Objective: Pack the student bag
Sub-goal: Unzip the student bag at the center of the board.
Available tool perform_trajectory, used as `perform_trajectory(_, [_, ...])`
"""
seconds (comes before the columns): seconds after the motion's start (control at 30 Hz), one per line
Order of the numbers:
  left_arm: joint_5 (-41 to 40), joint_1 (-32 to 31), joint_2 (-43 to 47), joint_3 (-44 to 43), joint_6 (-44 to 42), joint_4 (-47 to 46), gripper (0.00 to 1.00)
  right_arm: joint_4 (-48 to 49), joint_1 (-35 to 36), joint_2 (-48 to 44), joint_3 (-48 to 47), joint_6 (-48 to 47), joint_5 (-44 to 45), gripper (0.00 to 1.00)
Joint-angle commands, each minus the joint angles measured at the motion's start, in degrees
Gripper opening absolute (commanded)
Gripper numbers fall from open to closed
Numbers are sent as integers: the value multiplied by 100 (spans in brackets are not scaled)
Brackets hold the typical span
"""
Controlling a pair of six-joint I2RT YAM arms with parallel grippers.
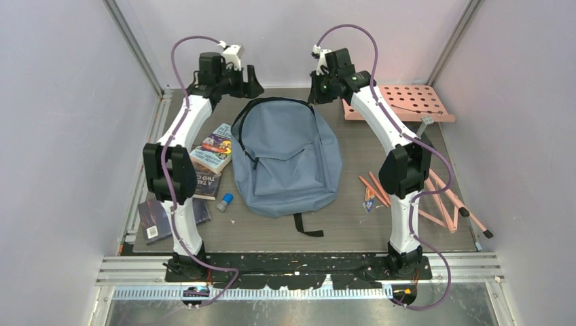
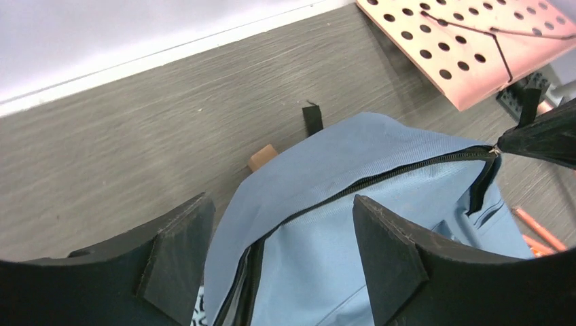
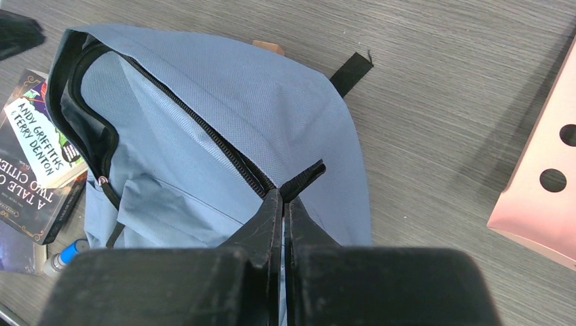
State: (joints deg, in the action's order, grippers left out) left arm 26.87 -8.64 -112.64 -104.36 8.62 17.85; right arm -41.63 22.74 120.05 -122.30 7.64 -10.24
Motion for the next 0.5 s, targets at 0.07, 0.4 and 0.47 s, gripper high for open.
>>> perform_trajectory(0.07, [433, -386, -522, -768, -723, 23, 79, 314, 2, -186, -117, -48, -187, 0])
perform_trajectory(0.4, [416, -823, -979, -1100, -1162, 0, 90, 276, 2, -159, -120, -52, -232, 1])
perform_trajectory(0.47, [329, -889, -1024, -1092, -1170, -9, 89, 273, 2, -157, -119, -52, -233, 1])
